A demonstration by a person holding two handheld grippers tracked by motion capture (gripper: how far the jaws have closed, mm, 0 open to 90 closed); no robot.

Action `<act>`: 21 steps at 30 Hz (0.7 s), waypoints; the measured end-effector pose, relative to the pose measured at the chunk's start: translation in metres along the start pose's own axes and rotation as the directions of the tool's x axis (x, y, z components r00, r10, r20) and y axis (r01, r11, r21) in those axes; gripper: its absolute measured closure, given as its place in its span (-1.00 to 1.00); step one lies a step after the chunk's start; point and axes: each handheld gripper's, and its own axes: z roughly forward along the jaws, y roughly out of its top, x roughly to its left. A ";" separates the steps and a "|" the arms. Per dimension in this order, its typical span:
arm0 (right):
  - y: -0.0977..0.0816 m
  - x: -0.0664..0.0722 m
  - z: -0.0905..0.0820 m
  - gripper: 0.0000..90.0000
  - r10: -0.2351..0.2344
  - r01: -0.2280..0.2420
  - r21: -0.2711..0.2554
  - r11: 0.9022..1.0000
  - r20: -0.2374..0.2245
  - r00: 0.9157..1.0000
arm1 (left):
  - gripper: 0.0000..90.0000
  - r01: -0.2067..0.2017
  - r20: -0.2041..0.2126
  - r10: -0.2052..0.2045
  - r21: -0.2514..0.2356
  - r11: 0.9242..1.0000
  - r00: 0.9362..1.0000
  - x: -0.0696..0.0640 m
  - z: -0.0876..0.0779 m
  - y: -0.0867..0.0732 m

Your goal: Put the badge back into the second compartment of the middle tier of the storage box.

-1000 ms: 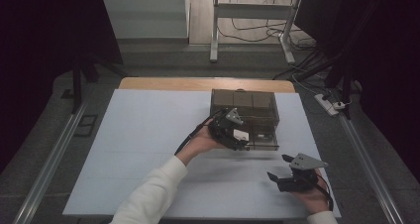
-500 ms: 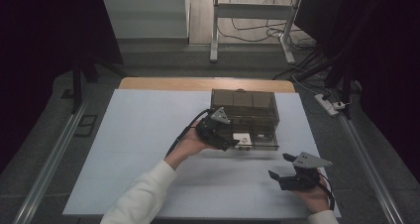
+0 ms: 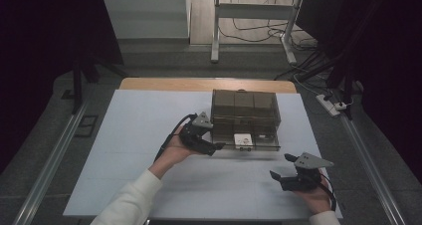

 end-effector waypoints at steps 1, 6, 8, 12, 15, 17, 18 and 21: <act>0.000 0.001 0.000 -0.66 -0.005 0.005 0.006 1.000 0.002 1.000 | -0.48 0.001 -0.008 -0.001 -0.004 1.000 1.000 -0.001 -0.004 -0.003; 0.000 0.003 -0.001 -0.66 -0.002 0.002 0.003 1.000 0.007 1.000 | -0.52 0.012 -0.043 -0.013 -0.023 1.000 0.999 -0.004 -0.027 -0.020; 0.000 0.003 -0.001 -0.66 -0.002 0.002 0.004 1.000 0.011 1.000 | -0.54 0.020 -0.058 -0.022 -0.030 0.999 0.998 -0.004 -0.036 -0.027; -0.001 0.003 -0.002 -0.66 -0.001 0.001 0.013 1.000 0.018 1.000 | -0.56 0.041 -0.087 -0.045 -0.042 0.998 0.995 -0.002 -0.053 -0.043; -0.001 0.003 -0.003 -0.66 -0.003 0.003 0.019 1.000 0.026 1.000 | -0.57 0.051 -0.112 -0.055 -0.042 0.998 0.992 -0.002 -0.063 -0.058; -0.001 0.003 -0.002 -0.66 -0.003 0.003 0.016 1.000 0.026 1.000 | -0.57 0.059 -0.127 -0.064 -0.041 0.997 0.990 -0.001 -0.069 -0.069; -0.001 0.003 -0.002 -0.66 -0.004 0.003 0.018 1.000 0.025 1.000 | -0.57 0.063 -0.131 -0.068 -0.039 0.997 0.989 -0.001 -0.072 -0.075; -0.001 0.003 -0.001 -0.66 -0.006 0.006 0.024 1.000 0.027 1.000 | -0.57 0.075 -0.151 -0.079 -0.031 0.997 0.985 0.002 -0.079 -0.092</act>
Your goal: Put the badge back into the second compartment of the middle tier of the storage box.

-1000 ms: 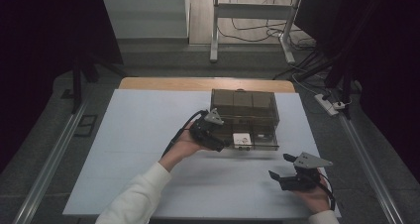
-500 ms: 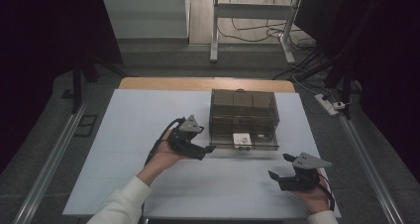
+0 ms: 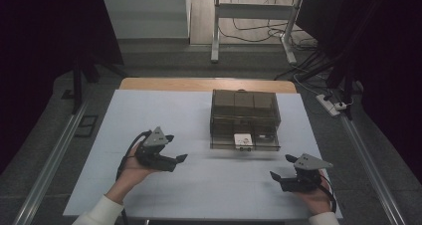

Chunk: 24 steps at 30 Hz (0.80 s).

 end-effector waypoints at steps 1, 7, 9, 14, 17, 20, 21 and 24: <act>0.000 0.000 0.000 -0.66 -0.001 0.001 0.000 1.000 0.000 1.000 | -0.57 0.002 -0.005 -0.002 0.005 1.000 1.000 0.001 -0.002 -0.004; -0.001 -0.001 -0.001 -0.66 -0.002 0.002 0.003 1.000 0.004 1.000 | -0.58 0.044 -0.037 -0.043 0.010 0.999 0.998 0.008 -0.015 -0.032; -0.001 -0.001 -0.001 -0.66 -0.001 0.001 0.002 1.000 0.007 1.000 | -0.58 0.057 -0.046 -0.057 0.006 0.998 0.997 0.010 -0.019 -0.041; -0.001 -0.002 -0.001 -0.66 0.001 -0.001 0.003 1.000 0.009 1.000 | -0.58 0.103 -0.069 -0.102 0.012 0.995 0.992 0.015 -0.025 -0.066; -0.001 -0.002 -0.001 -0.66 -0.004 0.003 0.003 1.000 0.012 1.000 | -0.59 0.118 -0.106 -0.115 0.028 0.993 0.988 0.017 -0.028 -0.079; -0.001 -0.002 -0.002 -0.66 -0.005 0.005 -0.003 1.000 0.012 1.000 | -0.59 0.140 -0.102 -0.137 0.024 0.990 0.985 0.019 -0.031 -0.089; -0.001 -0.002 -0.002 -0.66 -0.004 0.004 -0.003 1.000 0.012 1.000 | -0.59 0.139 -0.105 -0.136 0.026 0.990 0.985 0.019 -0.031 -0.091; -0.001 -0.003 -0.002 -0.66 -0.004 0.005 -0.004 1.000 0.011 1.000 | -0.59 0.138 -0.106 -0.135 0.019 0.990 0.985 0.019 -0.031 -0.090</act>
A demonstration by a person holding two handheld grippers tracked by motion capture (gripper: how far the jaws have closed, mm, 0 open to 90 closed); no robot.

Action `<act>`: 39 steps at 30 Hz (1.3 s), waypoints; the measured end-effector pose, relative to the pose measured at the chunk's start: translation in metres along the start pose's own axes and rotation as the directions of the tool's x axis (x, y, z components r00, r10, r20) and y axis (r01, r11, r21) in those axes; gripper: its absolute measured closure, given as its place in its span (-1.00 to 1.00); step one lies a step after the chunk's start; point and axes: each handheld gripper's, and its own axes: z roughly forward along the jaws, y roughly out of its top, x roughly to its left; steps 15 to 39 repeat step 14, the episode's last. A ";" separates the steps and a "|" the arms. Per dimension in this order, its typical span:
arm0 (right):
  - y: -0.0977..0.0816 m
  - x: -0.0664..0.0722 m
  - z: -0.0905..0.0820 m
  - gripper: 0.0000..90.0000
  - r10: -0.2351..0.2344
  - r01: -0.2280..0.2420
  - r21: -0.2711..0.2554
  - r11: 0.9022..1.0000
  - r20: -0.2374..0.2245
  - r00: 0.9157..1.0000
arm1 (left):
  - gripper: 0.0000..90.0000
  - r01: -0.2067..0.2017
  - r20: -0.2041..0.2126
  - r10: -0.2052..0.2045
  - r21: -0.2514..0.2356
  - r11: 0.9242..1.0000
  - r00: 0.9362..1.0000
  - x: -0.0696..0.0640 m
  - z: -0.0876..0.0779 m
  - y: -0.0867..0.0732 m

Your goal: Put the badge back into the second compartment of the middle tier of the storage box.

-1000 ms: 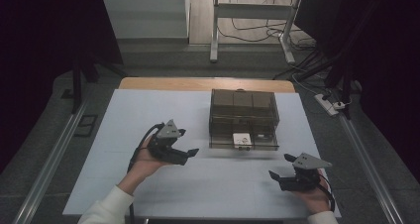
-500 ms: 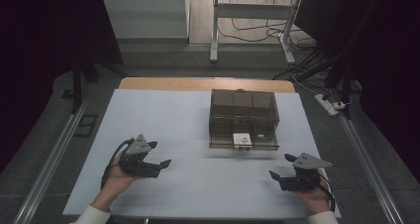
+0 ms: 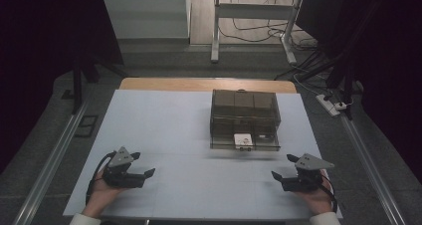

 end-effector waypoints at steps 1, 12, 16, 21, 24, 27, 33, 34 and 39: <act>0.000 0.000 0.000 -0.66 -0.001 0.001 0.000 1.000 0.001 1.000 | -0.59 -0.003 0.000 0.003 -0.004 1.000 1.000 0.000 0.000 0.001; 0.000 0.000 -0.001 -0.66 -0.003 0.003 -0.002 1.000 0.003 1.000 | -0.60 0.000 0.005 0.000 -0.019 1.000 1.000 0.002 0.000 -0.001; 0.000 0.000 -0.001 -0.66 -0.004 0.004 -0.004 1.000 0.002 1.000 | -0.60 -0.005 0.007 0.006 -0.017 1.000 1.000 0.001 0.001 -0.001; 0.000 0.000 -0.001 -0.66 -0.004 0.004 -0.004 1.000 0.002 1.000 | -0.60 -0.005 0.007 0.006 -0.017 1.000 1.000 0.001 0.001 -0.001; 0.000 0.000 -0.001 -0.66 -0.004 0.004 -0.004 1.000 0.002 1.000 | -0.60 -0.005 0.007 0.006 -0.017 1.000 1.000 0.001 0.001 -0.001; 0.000 0.000 -0.001 -0.66 -0.004 0.004 -0.004 1.000 0.002 1.000 | -0.60 -0.005 0.007 0.006 -0.017 1.000 1.000 0.001 0.001 -0.001; 0.000 0.000 -0.001 -0.66 -0.004 0.004 -0.004 1.000 0.002 1.000 | -0.60 -0.005 0.007 0.006 -0.017 1.000 1.000 0.001 0.001 -0.001; 0.000 0.000 -0.001 -0.66 -0.004 0.004 -0.004 1.000 0.002 1.000 | -0.60 -0.005 0.007 0.006 -0.017 1.000 1.000 0.001 0.001 -0.001; 0.000 0.000 -0.001 -0.66 -0.004 0.004 -0.004 1.000 0.002 1.000 | -0.60 -0.005 0.007 0.006 -0.017 1.000 1.000 0.001 0.001 -0.001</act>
